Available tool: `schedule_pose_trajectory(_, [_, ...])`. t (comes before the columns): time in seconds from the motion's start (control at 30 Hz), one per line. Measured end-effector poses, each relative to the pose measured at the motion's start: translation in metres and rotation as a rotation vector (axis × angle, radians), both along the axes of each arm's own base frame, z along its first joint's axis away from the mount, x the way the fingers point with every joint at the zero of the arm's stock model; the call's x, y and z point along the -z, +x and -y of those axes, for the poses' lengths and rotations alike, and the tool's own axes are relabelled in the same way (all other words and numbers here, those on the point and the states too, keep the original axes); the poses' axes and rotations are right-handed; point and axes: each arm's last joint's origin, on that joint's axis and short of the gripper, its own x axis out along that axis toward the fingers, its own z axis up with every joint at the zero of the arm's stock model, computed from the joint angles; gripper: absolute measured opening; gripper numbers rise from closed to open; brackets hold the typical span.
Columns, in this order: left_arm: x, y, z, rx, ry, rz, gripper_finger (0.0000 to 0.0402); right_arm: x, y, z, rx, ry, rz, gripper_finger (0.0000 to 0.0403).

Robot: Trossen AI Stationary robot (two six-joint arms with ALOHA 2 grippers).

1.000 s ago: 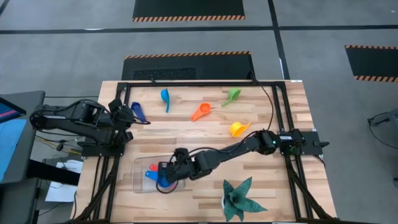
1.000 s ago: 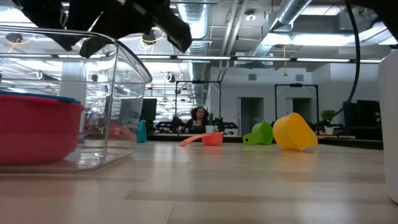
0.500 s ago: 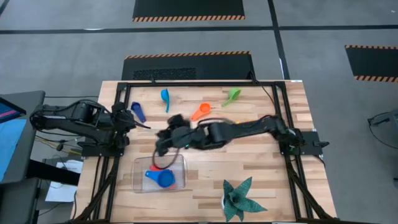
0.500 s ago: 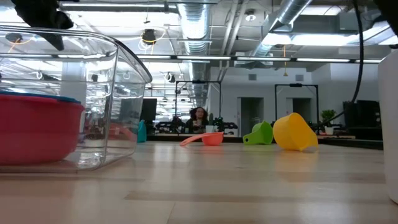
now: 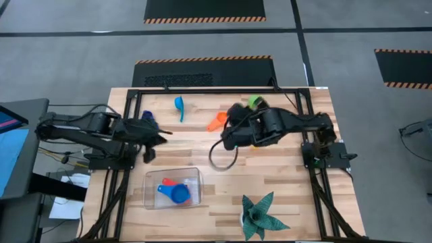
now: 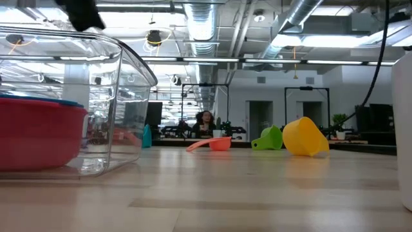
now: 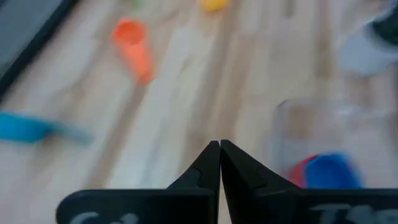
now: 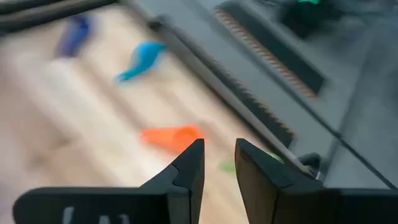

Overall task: Nest measuring cups in basket
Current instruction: Adjust the stacked measuring cups in the transparent bin

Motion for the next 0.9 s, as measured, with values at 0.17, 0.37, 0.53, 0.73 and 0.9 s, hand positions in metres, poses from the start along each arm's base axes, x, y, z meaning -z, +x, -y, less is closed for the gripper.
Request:
schedule_pose_trajectory(0.17, [0.012, 0.045, 0.016, 0.121, -0.084, 0.004, 0.0, 0.016, -0.007, 0.015, 0.035, -0.062, -0.049, 0.0113])
schedule_pose_trajectory(0.37, [0.038, 0.069, 0.039, 0.24, -0.046, -0.158, 0.0, 0.064, -0.041, 0.025, 0.154, -0.014, -0.108, 0.0113])
schedule_pose_trajectory(0.53, [0.038, 0.071, 0.049, 0.266, -0.064, -0.166, 0.0, 0.106, -0.094, 0.022, 0.274, 0.023, -0.045, 0.0113])
schedule_pose_trajectory(0.73, [0.041, 0.069, 0.063, 0.298, -0.139, -0.191, 0.0, 0.153, -0.139, 0.0, 0.213, 0.231, 0.33, 0.0113])
schedule_pose_trajectory(0.9, [0.045, 0.072, 0.085, 0.378, -0.171, -0.178, 0.0, 0.176, -0.143, -0.013, -0.044, 0.284, 0.58, 0.0113])
